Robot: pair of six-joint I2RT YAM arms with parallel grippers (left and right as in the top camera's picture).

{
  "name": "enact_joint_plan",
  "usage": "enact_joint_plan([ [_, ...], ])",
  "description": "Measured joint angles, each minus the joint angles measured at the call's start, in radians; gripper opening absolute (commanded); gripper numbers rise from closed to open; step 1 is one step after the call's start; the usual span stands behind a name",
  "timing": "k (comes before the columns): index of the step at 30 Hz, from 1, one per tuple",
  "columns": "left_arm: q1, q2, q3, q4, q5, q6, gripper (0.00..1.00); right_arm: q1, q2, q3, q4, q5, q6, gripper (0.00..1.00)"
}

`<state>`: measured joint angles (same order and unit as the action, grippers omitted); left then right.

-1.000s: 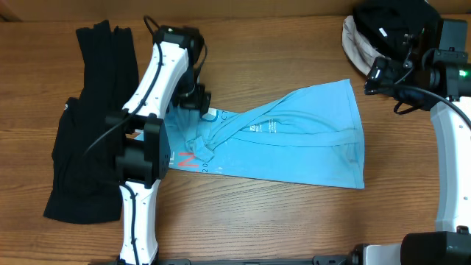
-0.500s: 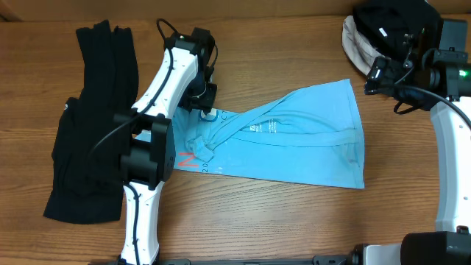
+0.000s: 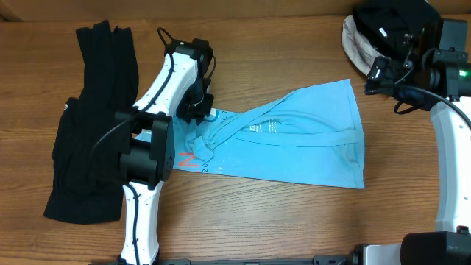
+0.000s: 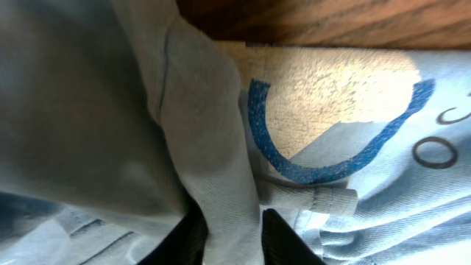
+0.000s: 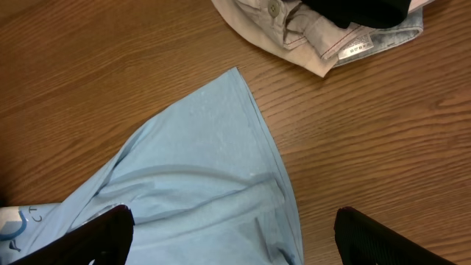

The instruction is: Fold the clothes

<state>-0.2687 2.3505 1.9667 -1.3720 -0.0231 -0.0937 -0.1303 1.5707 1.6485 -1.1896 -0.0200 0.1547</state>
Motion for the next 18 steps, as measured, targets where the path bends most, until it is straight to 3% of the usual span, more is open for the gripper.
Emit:
enact_joint_plan([
  [6, -0.003, 0.000, -0.003, 0.027, 0.001, 0.000, 0.34, 0.000, 0.000, 0.000, 0.001, 0.000, 0.000, 0.91],
  [11, -0.028, 0.000, -0.003, 0.057, 0.019, 0.014, 0.47, 0.000, 0.000, 0.000, 0.001, 0.000, 0.000, 0.91],
  [18, -0.079, 0.000, -0.003, 0.105, 0.035, 0.035, 0.53, 0.000, 0.000, 0.000, 0.002, 0.000, 0.000, 0.91],
])
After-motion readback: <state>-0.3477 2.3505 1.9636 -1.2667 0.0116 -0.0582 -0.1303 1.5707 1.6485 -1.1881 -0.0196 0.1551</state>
